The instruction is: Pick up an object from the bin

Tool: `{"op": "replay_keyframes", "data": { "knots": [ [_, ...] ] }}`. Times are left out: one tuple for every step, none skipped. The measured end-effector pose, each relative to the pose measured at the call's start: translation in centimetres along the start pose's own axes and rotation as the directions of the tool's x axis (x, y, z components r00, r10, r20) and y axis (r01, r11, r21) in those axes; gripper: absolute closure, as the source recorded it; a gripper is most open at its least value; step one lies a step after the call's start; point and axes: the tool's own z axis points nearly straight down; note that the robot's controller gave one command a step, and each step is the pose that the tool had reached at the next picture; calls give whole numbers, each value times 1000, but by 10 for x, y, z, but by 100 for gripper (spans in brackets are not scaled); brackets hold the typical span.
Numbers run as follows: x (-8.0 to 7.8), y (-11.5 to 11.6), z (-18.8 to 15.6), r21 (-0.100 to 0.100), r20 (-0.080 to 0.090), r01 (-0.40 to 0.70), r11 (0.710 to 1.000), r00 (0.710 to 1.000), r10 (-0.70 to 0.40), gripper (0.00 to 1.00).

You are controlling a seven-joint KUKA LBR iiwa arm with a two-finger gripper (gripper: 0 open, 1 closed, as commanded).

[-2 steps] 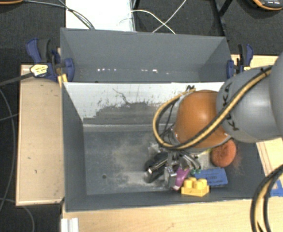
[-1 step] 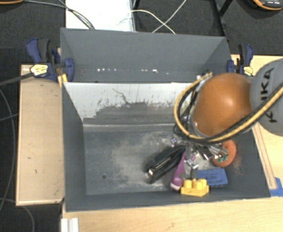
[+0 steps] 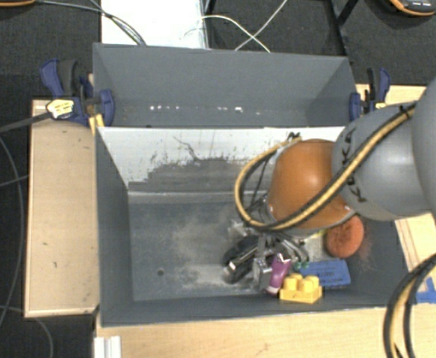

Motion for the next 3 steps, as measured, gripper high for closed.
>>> {"op": "replay_keyframes", "data": {
  "knots": [
    [-22, -72, -2, 12, 16, 494, 869, 869, -494, 0],
    [0, -37, -1, 0, 0, -95, 995, 995, 95, 100],
    [0, -38, -1, -1, 0, -96, 995, 995, 96, 100]
  ]
}}
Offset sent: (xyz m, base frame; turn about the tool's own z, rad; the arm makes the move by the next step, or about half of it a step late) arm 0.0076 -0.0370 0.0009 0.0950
